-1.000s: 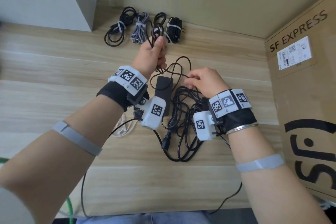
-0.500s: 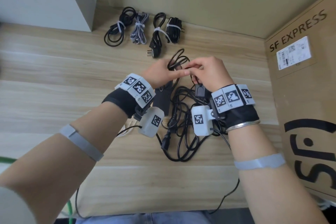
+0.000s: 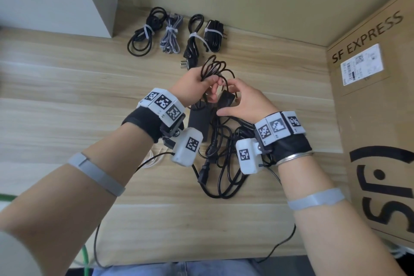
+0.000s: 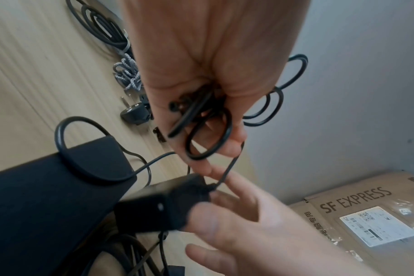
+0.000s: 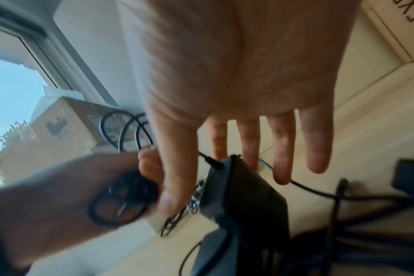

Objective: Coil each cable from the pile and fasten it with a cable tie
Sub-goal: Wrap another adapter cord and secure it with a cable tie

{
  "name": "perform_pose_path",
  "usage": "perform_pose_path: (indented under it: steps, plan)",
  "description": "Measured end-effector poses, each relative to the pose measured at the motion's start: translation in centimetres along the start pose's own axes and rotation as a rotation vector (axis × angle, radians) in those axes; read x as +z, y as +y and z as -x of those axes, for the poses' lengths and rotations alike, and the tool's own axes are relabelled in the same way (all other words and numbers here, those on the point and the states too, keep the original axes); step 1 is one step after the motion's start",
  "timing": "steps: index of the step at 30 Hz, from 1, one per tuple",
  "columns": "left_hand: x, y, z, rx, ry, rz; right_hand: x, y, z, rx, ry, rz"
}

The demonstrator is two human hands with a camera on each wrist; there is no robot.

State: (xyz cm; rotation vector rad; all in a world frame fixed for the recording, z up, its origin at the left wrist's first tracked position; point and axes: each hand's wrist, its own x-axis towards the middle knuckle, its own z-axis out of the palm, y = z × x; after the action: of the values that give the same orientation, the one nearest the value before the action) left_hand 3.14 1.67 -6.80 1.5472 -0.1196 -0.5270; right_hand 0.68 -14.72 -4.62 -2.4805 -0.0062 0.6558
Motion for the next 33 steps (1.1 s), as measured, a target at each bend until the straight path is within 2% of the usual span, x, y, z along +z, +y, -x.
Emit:
perform_pose_path:
  steps: [3,9,11,13,16,20,23,25,28,31,33]
  plan:
    - [0.4,0.0,0.1,0.004,-0.002,0.082,1.5,0.7,-0.7,-0.005,0.086,0.033]
    - [0.4,0.4,0.4,0.054,-0.044,0.158,2.3,1.1,-1.5,-0.012,0.108,0.088]
    - [0.3,0.6,0.3,0.047,-0.014,0.171,2.2,1.3,-1.6,-0.019,0.132,0.080]
    - [-0.1,0.5,-0.1,0.008,0.080,0.184,1.5,1.2,-1.3,-0.036,0.153,0.023]
    - [-0.6,-0.1,-0.3,-0.034,0.198,0.079,-0.2,0.7,-0.3,-0.073,0.153,-0.101]
    - [-0.4,-1.0,-0.4,-0.003,0.165,-0.112,-1.7,-0.2,0.2,-0.075,0.088,-0.278]
    - [0.1,-1.6,-0.6,0.064,0.178,-0.139,-1.5,-0.5,0.0,-0.070,0.056,-0.454]
    - [0.3,-1.8,-0.7,0.180,0.220,-0.183,-1.2,-0.7,0.0,-0.070,0.068,-0.527]
    - [0.5,-1.9,-0.6,0.281,0.195,-0.235,-0.9,-0.7,-0.1,-0.064,0.099,-0.544]
    - [0.7,-1.6,-0.3,0.290,0.148,-0.223,-0.8,-0.3,-0.4,-0.071,0.151,-0.558]
    - [0.6,-1.9,-0.2,0.258,0.076,-0.306,-0.9,-0.1,-0.3,-0.088,0.209,-0.493]
